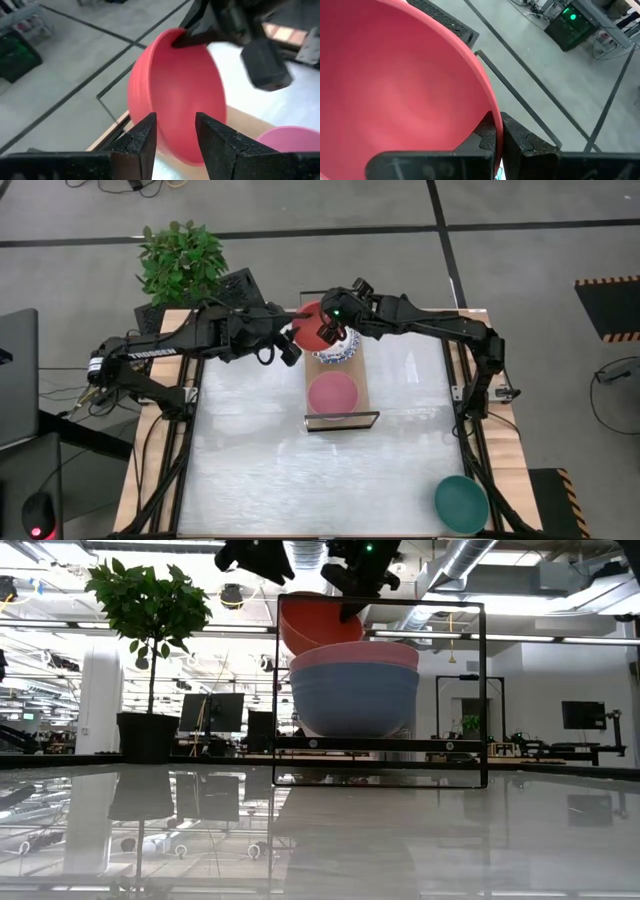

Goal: Place and stack bowls onto a shelf
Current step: Stack the orange bowl on top of the pink bowl on the shelf

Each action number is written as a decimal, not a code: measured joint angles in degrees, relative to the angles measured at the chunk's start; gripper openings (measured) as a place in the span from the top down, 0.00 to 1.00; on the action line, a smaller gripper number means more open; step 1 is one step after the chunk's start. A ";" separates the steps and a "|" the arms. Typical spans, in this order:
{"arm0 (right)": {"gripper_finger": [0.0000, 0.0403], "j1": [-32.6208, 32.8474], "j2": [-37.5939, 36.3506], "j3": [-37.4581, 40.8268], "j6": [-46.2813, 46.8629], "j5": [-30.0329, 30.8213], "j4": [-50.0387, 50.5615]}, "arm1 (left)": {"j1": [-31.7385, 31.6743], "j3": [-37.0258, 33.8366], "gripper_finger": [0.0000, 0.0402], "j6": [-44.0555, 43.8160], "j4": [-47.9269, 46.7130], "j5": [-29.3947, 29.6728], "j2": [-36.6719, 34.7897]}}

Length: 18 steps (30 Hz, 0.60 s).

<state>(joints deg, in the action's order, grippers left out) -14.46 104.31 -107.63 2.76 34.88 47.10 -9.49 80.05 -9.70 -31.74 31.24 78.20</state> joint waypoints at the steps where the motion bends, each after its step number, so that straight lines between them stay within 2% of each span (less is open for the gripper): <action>1: 0.92 0.17 0.00 0.00 -0.02 -0.01 -0.13 | 0.01 0.00 0.69 -0.08 -0.41 0.50 0.32; 5: 0.92 0.43 0.00 0.02 -0.18 -0.06 -1.68 | -0.08 -0.04 0.69 -0.08 -1.42 0.67 1.58; 10: 0.92 1.18 0.07 0.07 -0.25 -0.19 -1.99 | -0.03 -0.17 0.69 1.69 -3.39 5.69 3.23; 18: 0.92 1.16 0.00 0.06 0.35 -0.34 -2.34 | 1.10 -0.24 0.69 6.02 -1.57 8.44 3.08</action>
<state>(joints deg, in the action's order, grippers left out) -13.30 104.31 -107.57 3.11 34.54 44.76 -8.39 79.81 -3.68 -33.32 39.67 81.28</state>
